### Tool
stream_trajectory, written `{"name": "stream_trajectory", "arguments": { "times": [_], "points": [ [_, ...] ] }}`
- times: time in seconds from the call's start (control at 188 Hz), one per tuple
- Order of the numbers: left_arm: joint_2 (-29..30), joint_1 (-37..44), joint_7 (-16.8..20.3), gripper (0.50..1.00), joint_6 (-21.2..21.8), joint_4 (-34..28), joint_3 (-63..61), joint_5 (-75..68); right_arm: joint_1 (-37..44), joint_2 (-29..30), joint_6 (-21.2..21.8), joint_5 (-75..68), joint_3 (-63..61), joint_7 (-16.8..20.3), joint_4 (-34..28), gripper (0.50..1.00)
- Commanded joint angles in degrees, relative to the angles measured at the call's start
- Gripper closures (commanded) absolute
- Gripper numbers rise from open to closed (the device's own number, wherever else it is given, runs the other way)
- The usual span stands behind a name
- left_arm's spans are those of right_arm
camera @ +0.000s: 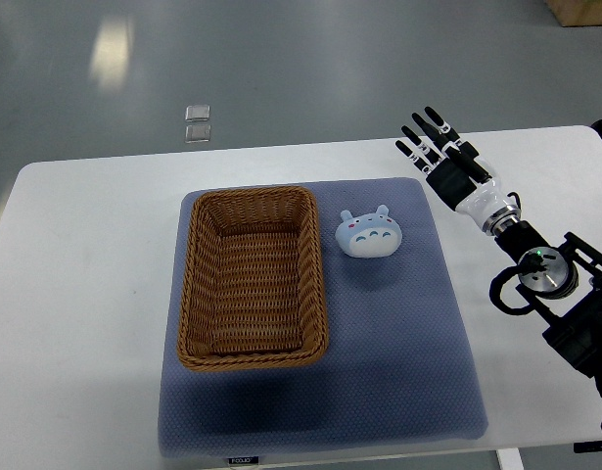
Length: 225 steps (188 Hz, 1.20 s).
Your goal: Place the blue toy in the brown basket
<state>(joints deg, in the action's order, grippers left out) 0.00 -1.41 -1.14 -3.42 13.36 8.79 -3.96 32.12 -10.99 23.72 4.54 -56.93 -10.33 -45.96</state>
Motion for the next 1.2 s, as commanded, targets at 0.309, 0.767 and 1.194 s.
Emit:
{"name": "stream_trajectory", "arguments": {
  "times": [0.309,0.767,1.194],
  "points": [
    [0.0,0.0,0.0,0.5,0.0,0.0,0.0,0.1,18.5,-12.7,1.0,35.2,21.1,4.5,-4.7,0.591],
    [0.0,0.0,0.0,0.5,0.0,-0.1,0.0,0.0,41.1,-20.1,0.4,43.3,53.9,13.2,-17.7,0.591],
    [0.0,0.0,0.0,0.5,0.0,-0.3,-0.1,0.1,38.3,-13.8,-9.1,43.2,56.5,18.3,-16.4,0.593]
  ]
}}
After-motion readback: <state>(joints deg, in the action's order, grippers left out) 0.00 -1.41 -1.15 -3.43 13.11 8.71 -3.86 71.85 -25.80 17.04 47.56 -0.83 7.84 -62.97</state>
